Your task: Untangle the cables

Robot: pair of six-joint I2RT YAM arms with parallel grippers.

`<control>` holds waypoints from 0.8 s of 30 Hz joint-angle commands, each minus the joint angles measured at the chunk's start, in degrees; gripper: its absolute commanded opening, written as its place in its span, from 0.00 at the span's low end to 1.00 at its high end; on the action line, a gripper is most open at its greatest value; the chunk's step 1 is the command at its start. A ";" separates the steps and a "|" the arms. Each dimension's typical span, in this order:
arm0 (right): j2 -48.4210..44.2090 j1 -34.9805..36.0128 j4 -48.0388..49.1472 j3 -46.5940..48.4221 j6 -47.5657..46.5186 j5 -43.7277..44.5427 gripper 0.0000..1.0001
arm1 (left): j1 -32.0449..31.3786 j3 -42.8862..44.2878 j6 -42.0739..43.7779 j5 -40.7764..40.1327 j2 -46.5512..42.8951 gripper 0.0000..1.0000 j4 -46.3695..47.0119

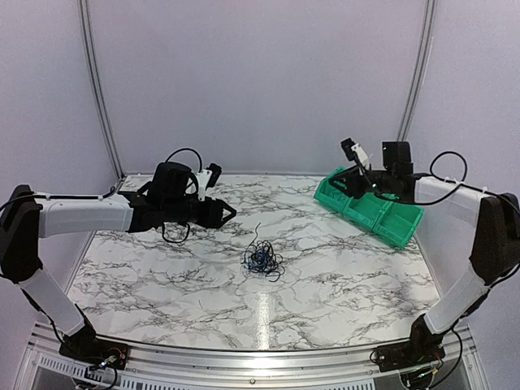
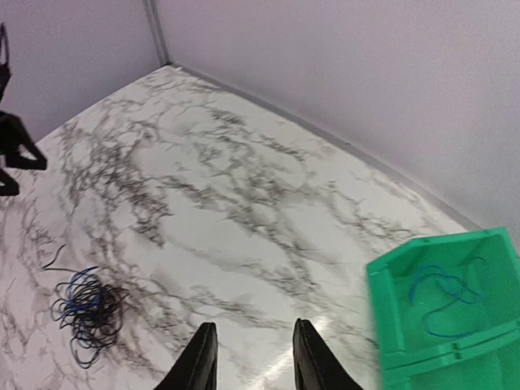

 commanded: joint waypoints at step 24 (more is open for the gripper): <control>25.07 23.83 2.30 10.42 11.81 -21.72 0.60 | -12.14 -9.35 3.39 -19.78 -0.84 0.56 8.89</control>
